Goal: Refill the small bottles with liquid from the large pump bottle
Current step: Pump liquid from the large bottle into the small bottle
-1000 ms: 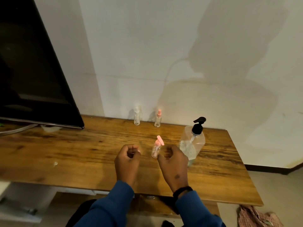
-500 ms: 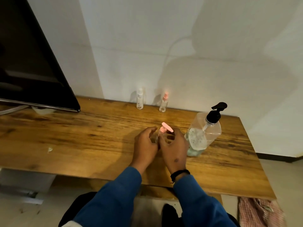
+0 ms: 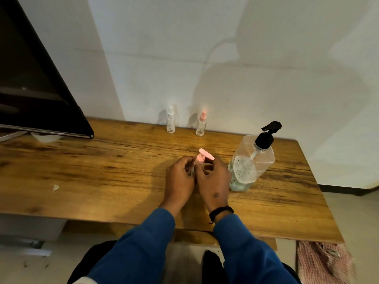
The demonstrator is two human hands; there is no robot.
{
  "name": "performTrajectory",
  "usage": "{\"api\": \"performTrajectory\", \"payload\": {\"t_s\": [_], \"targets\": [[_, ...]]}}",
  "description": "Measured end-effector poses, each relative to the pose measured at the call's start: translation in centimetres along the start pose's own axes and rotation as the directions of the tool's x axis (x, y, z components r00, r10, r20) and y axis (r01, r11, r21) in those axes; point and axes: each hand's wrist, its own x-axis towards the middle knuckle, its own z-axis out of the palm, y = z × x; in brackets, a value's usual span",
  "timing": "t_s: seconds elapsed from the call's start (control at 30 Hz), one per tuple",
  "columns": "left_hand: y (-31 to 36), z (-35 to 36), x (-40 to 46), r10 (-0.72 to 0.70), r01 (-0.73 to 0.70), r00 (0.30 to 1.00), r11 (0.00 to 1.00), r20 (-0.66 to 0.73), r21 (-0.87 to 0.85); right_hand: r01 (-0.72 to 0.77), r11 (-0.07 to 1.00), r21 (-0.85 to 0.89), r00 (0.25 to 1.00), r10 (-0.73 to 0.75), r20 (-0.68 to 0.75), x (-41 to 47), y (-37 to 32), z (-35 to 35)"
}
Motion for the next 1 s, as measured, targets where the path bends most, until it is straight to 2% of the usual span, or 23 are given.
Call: {"api": "performTrajectory", "payload": {"t_s": [0.27, 0.5, 0.7, 1.0], "targets": [[0.1, 0.0, 0.1, 0.018, -0.018, 1.0, 1.0, -0.02, -0.001, 0.007, 0.998, 0.054, 1.0, -0.008, 0.005, 0.2, -0.1, 0.0], [3.1, -1.3, -0.4, 0.058, -0.067, 0.994, 0.993, -0.092, -0.097, 0.067, 0.988, 0.138, 0.998, -0.069, 0.011, 1.4, -2.7, -1.6], [9.3, -4.0, 0.3, 0.218, -0.233, 0.966, 0.967, -0.136, -0.106, 0.161, 0.961, 0.223, 0.987, -0.163, -0.009, 3.0, -7.9, -6.3], [21.5, -9.1, -0.9, 0.473, -0.488, 0.854, 0.873, -0.218, -0.016, 0.33, 0.899, 0.287, 0.944, -0.313, -0.104, 3.0, -17.8, -16.0]]}}
